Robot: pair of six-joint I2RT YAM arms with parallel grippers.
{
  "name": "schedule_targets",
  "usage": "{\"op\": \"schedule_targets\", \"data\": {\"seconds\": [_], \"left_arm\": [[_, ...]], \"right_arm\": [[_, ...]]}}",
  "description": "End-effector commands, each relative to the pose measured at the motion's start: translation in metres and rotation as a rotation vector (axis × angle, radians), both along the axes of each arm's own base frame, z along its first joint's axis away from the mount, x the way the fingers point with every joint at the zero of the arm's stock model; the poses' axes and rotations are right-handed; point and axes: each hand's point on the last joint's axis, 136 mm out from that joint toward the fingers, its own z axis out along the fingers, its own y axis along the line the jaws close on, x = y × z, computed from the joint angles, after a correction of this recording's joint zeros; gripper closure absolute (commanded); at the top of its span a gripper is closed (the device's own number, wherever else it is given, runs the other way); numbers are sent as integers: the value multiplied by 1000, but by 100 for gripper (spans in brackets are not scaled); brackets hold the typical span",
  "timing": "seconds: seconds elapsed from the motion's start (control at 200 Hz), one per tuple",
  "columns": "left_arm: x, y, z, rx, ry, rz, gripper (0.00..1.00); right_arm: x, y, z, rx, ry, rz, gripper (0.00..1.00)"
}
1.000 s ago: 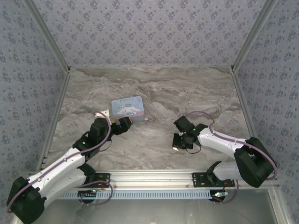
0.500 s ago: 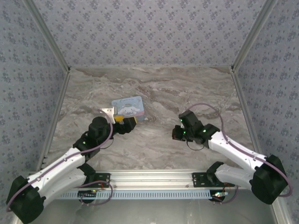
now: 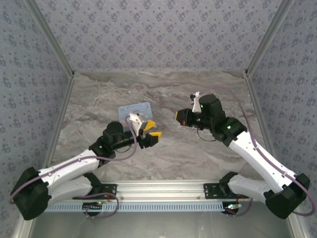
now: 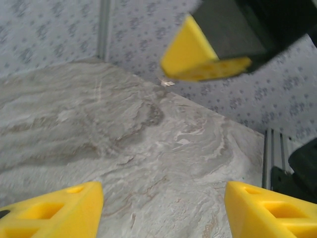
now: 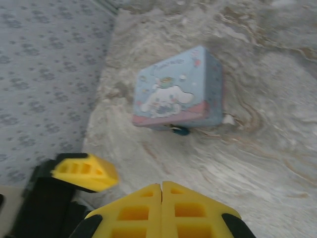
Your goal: Unlock a padlock with a key
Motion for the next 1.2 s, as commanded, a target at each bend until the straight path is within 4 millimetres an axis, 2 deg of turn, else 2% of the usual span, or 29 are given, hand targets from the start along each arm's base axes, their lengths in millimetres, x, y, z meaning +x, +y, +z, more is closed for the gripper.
{"op": "schedule_targets", "data": {"seconds": [0.0, 0.135, 0.395, 0.849, 1.194], "left_arm": [[-7, -15, 33, -13, -225, -63, 35], [-5, -23, 36, -12, -304, -59, 35], [1, -31, 43, -19, -361, -45, 39], [8, -32, 47, -7, -365, -14, 70], [10, -32, 39, 21, -351, -6, 79]], "right_arm": [[-12, 13, 20, 48, -7, 112, 100], [-17, 20, 30, 93, -4, 151, 100], [-23, 31, 29, 129, 26, 189, 100], [-29, 42, 28, 137, 44, 214, 100], [-29, 42, 30, 137, 38, 210, 100]]}}
